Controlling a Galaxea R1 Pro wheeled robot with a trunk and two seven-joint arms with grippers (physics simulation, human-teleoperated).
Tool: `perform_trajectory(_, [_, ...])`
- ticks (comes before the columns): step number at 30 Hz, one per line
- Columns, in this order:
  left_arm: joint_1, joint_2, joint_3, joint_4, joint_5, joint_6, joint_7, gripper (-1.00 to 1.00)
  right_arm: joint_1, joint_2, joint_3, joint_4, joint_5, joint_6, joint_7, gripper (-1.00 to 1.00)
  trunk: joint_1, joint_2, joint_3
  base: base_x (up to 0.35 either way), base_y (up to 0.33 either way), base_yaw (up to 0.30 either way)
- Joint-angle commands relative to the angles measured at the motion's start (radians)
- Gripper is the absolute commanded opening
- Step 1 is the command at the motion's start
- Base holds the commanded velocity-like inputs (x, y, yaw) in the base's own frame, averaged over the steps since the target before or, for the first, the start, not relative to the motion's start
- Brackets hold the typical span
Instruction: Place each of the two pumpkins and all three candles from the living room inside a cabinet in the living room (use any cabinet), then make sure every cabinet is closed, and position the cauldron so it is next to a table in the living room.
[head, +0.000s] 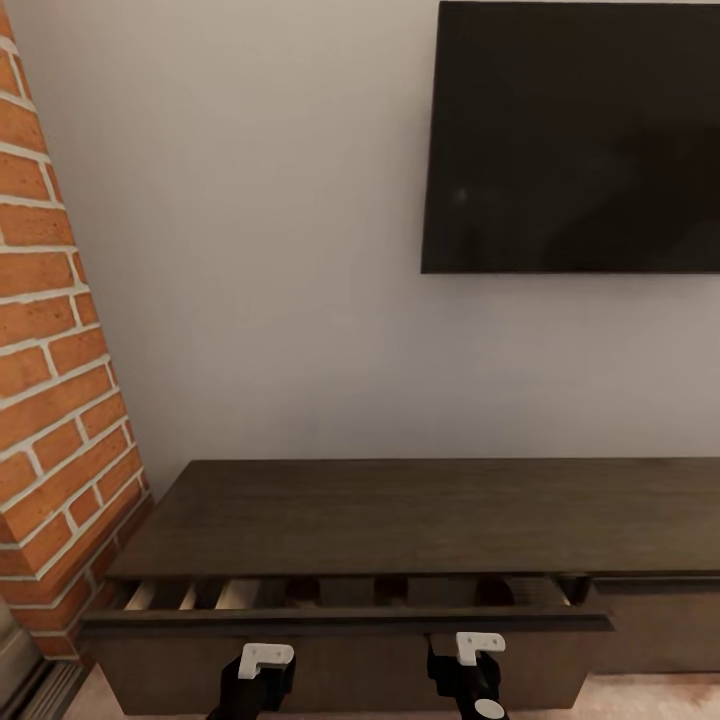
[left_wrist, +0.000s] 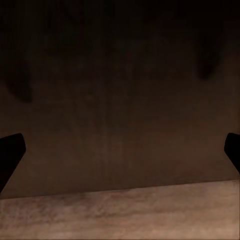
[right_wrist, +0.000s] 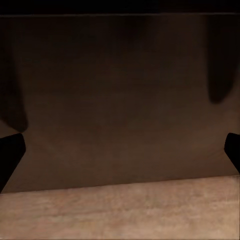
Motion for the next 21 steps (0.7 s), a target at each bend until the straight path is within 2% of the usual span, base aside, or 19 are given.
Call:
perform_trajectory(1, [-0.001, 0.001, -0.008, 0.001, 0.007, -0.004, 0.008, 1.0, -0.001, 0.0, 0.007, 0.0, -0.008, -0.006, -0.005, 1.0, 0.0, 0.0, -0.001, 0.138, 0.0, 0.0])
perform_trajectory(21, [-0.001, 0.001, -0.008, 0.001, 0.007, -0.004, 0.008, 1.0, -0.001, 0.0, 0.007, 0.001, -0.008, -0.006, -0.005, 1.0, 0.0, 0.0, -0.001, 0.134, 0.0, 0.0])
